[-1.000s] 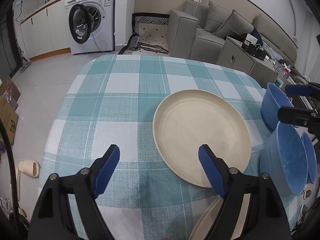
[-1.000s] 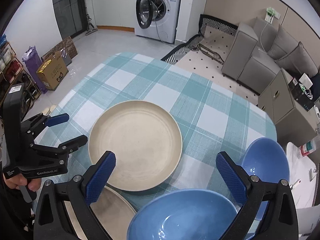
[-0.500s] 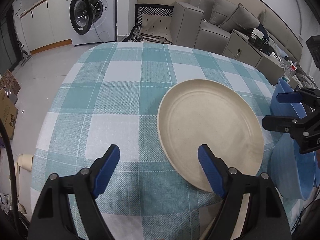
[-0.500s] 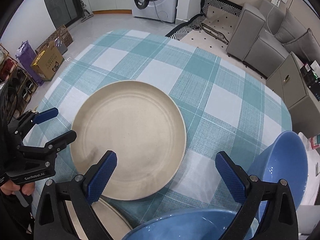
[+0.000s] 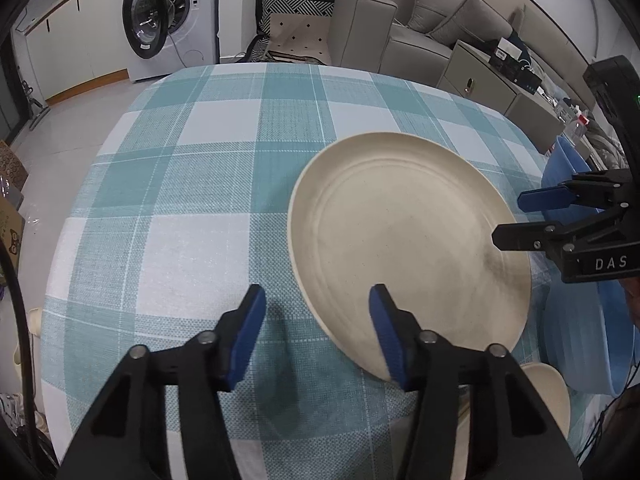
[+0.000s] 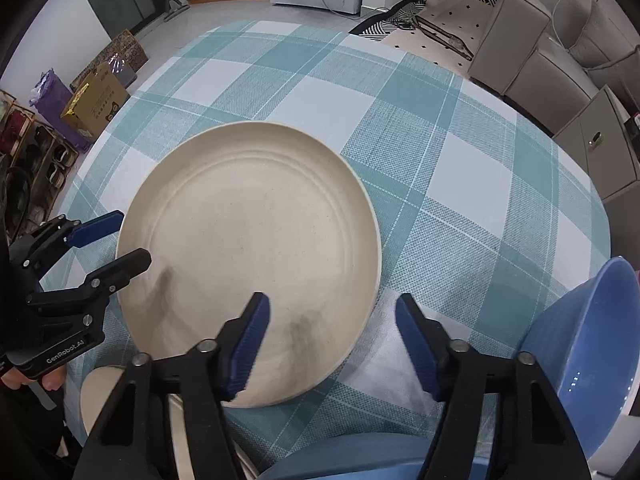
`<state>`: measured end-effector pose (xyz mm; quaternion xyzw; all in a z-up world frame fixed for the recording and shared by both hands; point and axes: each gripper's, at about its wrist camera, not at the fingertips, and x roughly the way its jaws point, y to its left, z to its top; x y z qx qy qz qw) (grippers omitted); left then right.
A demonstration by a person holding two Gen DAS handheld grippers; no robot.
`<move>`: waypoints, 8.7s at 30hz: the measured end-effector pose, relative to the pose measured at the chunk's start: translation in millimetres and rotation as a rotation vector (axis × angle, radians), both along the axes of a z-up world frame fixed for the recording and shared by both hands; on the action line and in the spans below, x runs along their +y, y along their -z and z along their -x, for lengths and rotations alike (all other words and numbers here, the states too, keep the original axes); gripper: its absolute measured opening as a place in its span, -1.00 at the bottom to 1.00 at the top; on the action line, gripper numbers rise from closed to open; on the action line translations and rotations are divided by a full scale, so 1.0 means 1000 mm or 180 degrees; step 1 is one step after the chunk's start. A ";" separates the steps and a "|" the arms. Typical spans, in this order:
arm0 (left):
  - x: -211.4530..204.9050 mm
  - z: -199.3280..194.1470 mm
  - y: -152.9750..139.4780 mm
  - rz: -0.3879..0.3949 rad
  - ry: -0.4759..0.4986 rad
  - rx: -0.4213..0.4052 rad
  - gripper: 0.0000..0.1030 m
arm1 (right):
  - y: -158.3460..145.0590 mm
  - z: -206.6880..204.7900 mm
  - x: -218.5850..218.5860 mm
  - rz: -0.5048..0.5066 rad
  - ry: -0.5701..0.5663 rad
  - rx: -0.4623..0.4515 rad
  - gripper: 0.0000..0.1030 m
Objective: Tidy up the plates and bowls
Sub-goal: 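Close both tools on the cream plate's rim, then lift the cream plate with both tools and carry it toward the plate stack, then lower the cream plate onto the stacked cream plates with both tools, then open both tools and pull them back from the plate stack, then move both tools toward the large blue bowl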
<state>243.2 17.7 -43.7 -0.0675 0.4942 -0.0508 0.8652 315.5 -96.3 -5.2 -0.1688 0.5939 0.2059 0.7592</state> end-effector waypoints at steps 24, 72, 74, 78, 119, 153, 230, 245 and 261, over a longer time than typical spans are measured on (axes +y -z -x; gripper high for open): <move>-0.007 0.004 0.000 -0.0078 0.0017 -0.0061 -0.60 | -0.009 0.017 0.008 0.0156 -0.0148 -0.0316 -0.19; -0.004 0.032 -0.049 -0.0237 -0.0078 -0.0443 -0.59 | -0.058 0.049 0.006 -0.0042 -0.0050 -0.0625 -0.17; -0.004 0.035 -0.053 -0.0241 -0.0078 -0.0474 -0.59 | -0.063 0.054 0.007 -0.0044 -0.0055 -0.0654 -0.17; -0.003 0.043 -0.059 -0.0246 -0.0090 -0.0521 -0.59 | -0.072 0.065 0.009 -0.0043 -0.0073 -0.0705 -0.17; -0.019 0.163 -0.075 -0.0340 0.0097 -0.0867 -0.57 | -0.091 0.220 -0.010 -0.0138 -0.0015 -0.1027 -0.17; -0.036 0.186 -0.040 -0.0526 0.0389 -0.0597 -0.51 | -0.043 0.278 -0.034 -0.0406 0.0137 -0.0794 -0.17; -0.059 0.198 -0.062 -0.0063 0.0600 -0.0859 1.00 | -0.051 0.299 -0.077 -0.0548 0.0024 -0.0974 0.97; -0.099 0.183 -0.101 -0.0104 0.0746 -0.1008 1.00 | -0.125 0.329 -0.135 -0.0747 0.0193 -0.1448 0.98; -0.124 0.163 -0.120 -0.0107 0.0870 -0.1089 1.00 | -0.147 0.322 -0.157 -0.0782 0.0353 -0.1496 0.98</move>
